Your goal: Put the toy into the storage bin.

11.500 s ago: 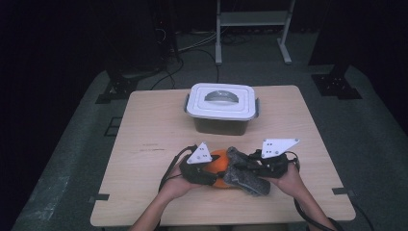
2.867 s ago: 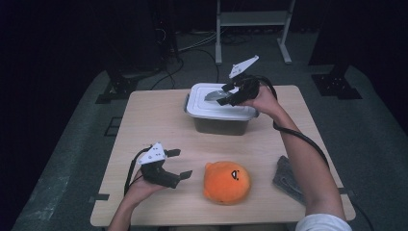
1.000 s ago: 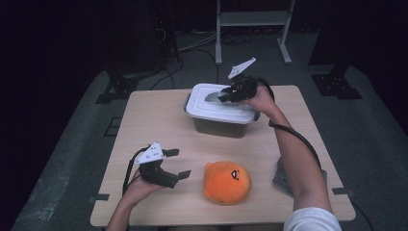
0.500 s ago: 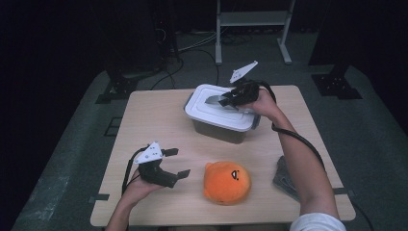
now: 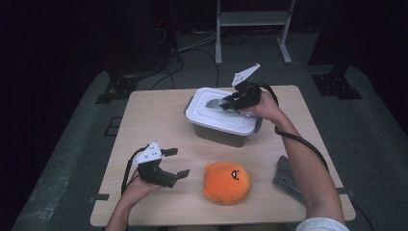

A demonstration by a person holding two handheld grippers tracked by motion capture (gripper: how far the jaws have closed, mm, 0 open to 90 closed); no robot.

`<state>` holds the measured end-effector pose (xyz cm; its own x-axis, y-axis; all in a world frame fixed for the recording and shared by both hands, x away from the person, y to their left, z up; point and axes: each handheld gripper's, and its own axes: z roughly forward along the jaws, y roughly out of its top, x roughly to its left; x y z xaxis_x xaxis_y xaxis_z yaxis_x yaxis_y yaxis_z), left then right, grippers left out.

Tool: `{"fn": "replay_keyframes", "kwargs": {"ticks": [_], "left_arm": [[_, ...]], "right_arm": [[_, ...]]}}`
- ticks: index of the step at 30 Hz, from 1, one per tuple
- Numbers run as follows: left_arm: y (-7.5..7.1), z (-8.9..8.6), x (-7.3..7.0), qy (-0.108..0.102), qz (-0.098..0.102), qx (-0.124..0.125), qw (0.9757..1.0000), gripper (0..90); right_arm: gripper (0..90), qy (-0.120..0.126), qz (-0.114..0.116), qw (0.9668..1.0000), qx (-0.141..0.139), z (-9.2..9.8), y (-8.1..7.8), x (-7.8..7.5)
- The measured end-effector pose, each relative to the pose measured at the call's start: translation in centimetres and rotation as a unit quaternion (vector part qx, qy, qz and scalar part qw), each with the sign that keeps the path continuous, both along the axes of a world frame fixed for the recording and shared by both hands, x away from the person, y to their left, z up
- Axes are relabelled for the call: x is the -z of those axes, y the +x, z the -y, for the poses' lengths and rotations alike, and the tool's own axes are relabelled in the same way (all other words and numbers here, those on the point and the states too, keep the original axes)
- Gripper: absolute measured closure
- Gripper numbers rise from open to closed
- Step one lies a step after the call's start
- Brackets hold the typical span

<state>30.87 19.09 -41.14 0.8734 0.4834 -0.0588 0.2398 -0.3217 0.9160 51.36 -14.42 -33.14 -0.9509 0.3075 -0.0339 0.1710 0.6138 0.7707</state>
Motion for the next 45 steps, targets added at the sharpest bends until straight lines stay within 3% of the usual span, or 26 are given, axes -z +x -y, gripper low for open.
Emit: {"fn": "replay_keyframes", "kwargs": {"ticks": [29,45], "left_arm": [[-0.1,0.2,0.1,0.006,0.000,0.002,1.0000,9.2],[-0.2,0.3,0.0,0.007,0.001,0.005,1.0000,9.2]], "right_arm": [[66.0,-0.004,-0.002,0.9996,-0.029,0.8,-3.8,0.0],[65.9,-0.007,-0.002,0.9992,-0.040,0.7,-4.6,-0.1]]}}
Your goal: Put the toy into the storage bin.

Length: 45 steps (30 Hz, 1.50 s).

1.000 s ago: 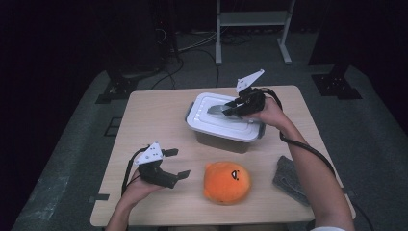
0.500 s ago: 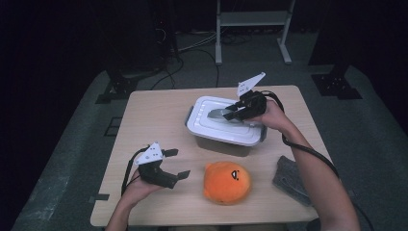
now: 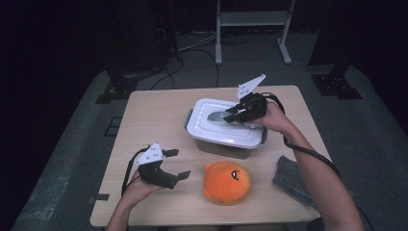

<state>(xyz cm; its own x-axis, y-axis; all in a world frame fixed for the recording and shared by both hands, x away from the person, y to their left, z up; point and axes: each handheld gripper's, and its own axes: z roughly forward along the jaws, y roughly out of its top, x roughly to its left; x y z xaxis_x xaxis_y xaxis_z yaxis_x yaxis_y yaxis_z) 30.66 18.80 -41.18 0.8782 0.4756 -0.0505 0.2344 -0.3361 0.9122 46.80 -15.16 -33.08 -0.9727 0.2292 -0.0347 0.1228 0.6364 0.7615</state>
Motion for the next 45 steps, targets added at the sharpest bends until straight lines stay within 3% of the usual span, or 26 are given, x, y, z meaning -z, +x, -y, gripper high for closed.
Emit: {"fn": "replay_keyframes", "kwargs": {"ticks": [26,45], "left_arm": [[-0.04,0.11,0.06,0.000,-0.002,0.004,1.0000,9.2],[-0.06,0.09,-0.01,0.003,0.000,0.007,1.0000,9.2]], "right_arm": [[65.3,-0.003,-0.001,1.0000,0.001,-0.04,-0.42,-0.03],[58.5,-0.004,0.007,0.9999,0.009,-0.15,-0.57,-0.32]]}}
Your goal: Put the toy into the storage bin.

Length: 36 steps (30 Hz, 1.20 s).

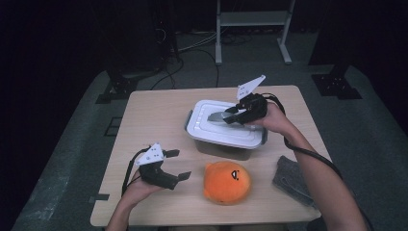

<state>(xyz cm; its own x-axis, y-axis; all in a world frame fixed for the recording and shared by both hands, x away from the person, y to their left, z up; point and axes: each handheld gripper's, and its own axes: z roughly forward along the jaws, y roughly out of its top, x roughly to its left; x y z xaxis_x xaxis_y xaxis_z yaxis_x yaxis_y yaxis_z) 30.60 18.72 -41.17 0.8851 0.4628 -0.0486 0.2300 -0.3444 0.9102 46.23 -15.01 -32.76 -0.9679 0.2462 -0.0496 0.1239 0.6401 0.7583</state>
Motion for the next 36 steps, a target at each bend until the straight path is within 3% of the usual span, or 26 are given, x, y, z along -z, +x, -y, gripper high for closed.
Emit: {"fn": "replay_keyframes", "kwargs": {"ticks": [15,27,36], "left_arm": [[-0.01,0.03,0.01,0.001,0.000,0.002,1.0000,9.2],[-0.01,-0.02,0.02,-0.002,0.000,0.001,1.0000,9.2],[-0.01,-0.01,0.01,-0.001,0.000,0.002,1.0000,9.2]], "right_arm": [[57.2,-0.002,0.011,0.9999,0.002,0.20,-0.16,-0.09],[64.7,-0.010,0.018,0.9998,0.000,-0.12,-0.11,0.17],[65.4,-0.008,0.019,0.9998,-0.001,-0.09,-0.08,0.20]]}}
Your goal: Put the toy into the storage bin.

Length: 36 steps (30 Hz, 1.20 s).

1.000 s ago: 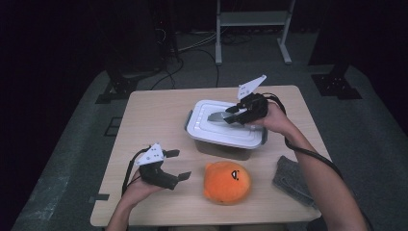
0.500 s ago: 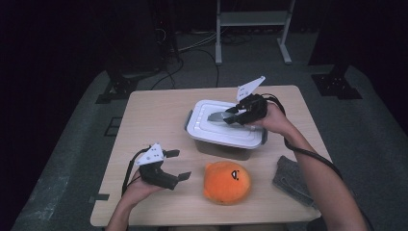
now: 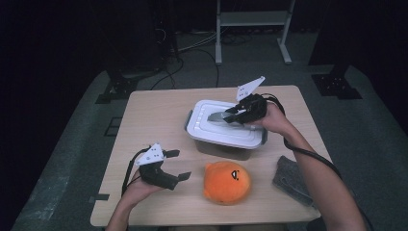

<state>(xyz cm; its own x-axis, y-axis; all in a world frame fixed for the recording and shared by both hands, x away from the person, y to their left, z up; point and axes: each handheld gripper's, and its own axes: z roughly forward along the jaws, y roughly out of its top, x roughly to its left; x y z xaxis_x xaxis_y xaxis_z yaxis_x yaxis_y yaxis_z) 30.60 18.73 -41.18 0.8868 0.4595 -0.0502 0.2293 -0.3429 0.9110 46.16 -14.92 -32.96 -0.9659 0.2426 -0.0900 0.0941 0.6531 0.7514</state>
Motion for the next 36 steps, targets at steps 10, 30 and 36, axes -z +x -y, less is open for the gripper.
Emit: {"fn": "replay_keyframes", "kwargs": {"ticks": [10,30,36], "left_arm": [[0.0,0.1,0.0,0.003,0.000,0.001,1.0000,9.2],[0.0,0.0,0.0,0.000,0.000,0.000,1.0000,9.2],[0.0,-0.2,-0.1,-0.002,0.000,-0.002,1.0000,9.2]], "right_arm": [[65.6,0.004,-0.006,1.0000,-0.005,-0.5,0.2,0.0],[65.8,0.008,-0.015,0.9998,-0.014,-2.2,0.7,0.0],[65.9,0.022,-0.019,0.9995,-0.014,-1.9,0.8,-0.5]]}}
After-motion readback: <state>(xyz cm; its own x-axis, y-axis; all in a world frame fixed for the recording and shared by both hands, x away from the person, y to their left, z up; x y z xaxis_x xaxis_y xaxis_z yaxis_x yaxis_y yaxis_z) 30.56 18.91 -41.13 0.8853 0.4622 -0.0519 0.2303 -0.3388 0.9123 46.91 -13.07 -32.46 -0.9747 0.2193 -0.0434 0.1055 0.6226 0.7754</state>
